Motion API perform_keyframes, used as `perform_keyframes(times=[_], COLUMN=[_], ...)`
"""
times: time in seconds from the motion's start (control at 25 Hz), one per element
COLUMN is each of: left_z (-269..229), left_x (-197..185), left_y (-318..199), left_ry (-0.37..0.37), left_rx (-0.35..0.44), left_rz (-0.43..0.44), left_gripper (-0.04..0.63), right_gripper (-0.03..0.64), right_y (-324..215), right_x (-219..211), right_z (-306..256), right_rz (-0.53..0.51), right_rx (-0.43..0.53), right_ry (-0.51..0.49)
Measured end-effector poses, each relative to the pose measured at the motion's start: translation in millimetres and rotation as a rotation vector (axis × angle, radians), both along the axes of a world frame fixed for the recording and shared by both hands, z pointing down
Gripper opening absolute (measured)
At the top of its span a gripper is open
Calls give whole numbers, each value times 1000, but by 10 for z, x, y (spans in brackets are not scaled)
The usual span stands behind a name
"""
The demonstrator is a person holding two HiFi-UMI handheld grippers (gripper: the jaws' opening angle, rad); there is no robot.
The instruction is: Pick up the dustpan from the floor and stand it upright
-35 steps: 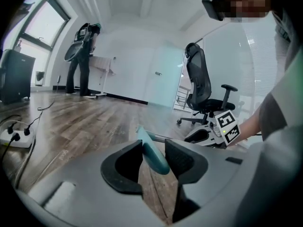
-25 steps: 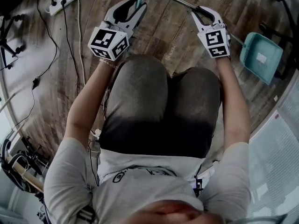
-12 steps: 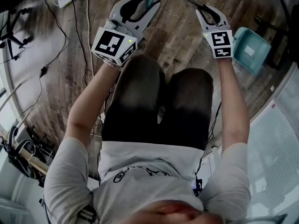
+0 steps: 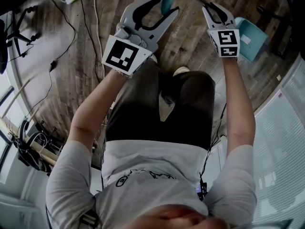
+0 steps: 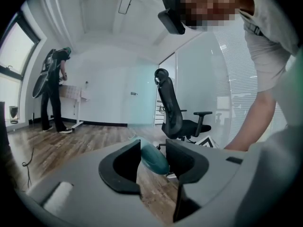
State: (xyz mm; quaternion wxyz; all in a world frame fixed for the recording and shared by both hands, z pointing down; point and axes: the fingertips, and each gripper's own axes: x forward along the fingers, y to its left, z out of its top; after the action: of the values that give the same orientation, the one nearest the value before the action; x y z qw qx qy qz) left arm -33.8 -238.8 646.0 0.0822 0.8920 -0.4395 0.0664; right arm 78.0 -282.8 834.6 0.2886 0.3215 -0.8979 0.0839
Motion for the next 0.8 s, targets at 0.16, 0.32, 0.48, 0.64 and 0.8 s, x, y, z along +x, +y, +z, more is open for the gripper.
perform_keyframes(times=[0.16,0.32,0.48,0.64,0.8], left_z=[-348,-644,-884,-1080,-1254], left_x=[171,346,538,778,1011], left_y=[64,149,246,414,559], left_ry=[3,7,0,9,14], left_rx=[15,14,4,-19,-54], left_rz=[34,67,120,180,243], left_gripper=[156,156,156,155,155], right_gripper=[97,97,97,97,97], right_y=[47,121,187,311,394], right_x=[32,51,81,137,161], right_z=[-243,-452,-646,-835,-1060], right_rz=[17,33,55,81,107], right_rx=[-18,-43,-67,-94,-111], right_ry=[-12,-22,-33,-55,-66])
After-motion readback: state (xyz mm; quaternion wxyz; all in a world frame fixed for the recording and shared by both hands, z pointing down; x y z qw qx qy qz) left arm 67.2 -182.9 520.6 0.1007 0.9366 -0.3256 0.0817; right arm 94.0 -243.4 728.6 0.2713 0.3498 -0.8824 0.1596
